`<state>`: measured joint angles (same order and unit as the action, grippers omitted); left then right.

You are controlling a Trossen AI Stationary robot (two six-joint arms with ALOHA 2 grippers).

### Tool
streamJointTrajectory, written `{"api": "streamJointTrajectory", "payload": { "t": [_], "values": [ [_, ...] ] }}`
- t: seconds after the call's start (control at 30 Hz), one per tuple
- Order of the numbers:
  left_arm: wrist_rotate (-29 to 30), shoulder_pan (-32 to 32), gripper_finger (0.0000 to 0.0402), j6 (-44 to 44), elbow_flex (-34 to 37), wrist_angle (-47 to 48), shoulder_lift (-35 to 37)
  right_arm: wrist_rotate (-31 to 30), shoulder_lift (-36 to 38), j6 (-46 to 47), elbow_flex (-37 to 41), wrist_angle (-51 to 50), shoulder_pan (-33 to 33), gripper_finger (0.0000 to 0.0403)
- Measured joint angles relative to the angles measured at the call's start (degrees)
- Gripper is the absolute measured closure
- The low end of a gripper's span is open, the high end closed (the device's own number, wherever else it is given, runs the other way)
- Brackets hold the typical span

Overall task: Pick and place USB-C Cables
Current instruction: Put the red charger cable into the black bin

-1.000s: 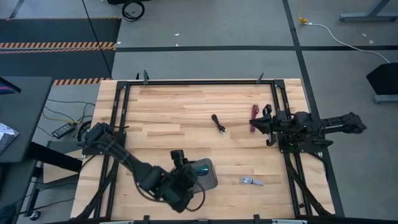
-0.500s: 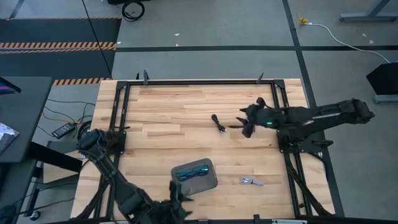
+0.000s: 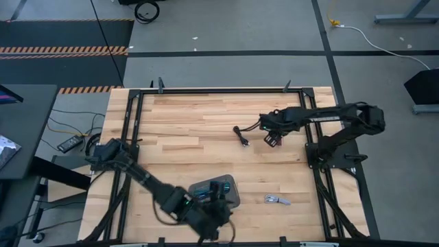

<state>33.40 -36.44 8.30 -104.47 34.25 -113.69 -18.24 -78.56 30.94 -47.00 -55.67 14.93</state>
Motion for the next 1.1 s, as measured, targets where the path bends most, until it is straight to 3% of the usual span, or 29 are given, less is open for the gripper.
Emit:
{"api": "streamJointTrajectory", "payload": {
  "t": [0.17, 0.37, 0.63, 0.83, 1.1],
  "values": [
    [-3.28, 4.05, 0.0254, -0.52, -0.07, -0.6, -2.65, 2.39, -2.98, 1.15, 0.02, -0.52, 2.8, 0.0203],
    [-3.91, 6.6, 0.026, -7.08, 0.0, -5.38, -6.85, 6.64, -3.88, 4.28, 0.07, -1.03, 5.2, 0.0203],
    [-4.82, 6.75, 0.026, -8.54, 0.0, -1.3, -6.69, 9.18, -5.74, 9.71, 0.07, -0.72, 6.64, 0.0203],
    [-4.83, 7.04, 0.026, -18.45, -2.42, -2.98, -6.67, 12.75, -10.27, 12.64, 1.05, 2.32, 6.63, 0.0203],
    [-4.8, 6.01, 0.026, -18.98, -4.7, 0.8, -6.47, 11.78, -14.87, 11.97, 0.84, 2.54, 6.53, 0.0218]
  ]
}}
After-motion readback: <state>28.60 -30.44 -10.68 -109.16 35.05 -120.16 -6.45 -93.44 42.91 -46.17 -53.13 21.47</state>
